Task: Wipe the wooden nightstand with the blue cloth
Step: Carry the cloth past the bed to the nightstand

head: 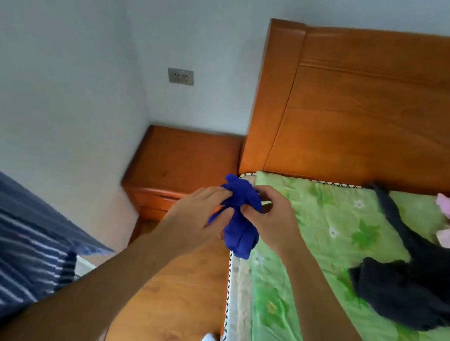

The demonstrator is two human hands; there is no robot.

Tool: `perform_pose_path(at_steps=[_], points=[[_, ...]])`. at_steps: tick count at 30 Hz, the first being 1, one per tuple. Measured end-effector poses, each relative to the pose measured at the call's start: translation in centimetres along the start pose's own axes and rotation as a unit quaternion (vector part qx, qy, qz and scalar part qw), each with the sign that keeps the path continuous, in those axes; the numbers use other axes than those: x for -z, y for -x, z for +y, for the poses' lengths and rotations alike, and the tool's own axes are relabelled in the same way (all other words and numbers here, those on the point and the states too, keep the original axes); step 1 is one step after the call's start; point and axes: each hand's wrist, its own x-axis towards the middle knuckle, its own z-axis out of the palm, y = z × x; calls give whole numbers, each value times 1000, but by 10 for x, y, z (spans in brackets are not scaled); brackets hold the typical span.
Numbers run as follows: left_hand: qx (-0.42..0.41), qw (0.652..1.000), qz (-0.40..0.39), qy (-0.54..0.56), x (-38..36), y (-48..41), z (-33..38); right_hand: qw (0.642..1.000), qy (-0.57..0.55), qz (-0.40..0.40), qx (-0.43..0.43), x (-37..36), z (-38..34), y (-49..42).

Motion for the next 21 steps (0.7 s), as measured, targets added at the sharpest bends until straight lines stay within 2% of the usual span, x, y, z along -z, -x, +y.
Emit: perform_pose_path(at_steps=[6,11,21], points=[[45,999,-9,-10,0,-55,-49,999,1,-45,8,-19,5,-85],[46,999,-19,-2,-3,-90,-104,997,32,-65,3,-46,10,-142],[13,993,-114,11,-9,-155,-237,991,71,-74,-90,-121,33,-238]])
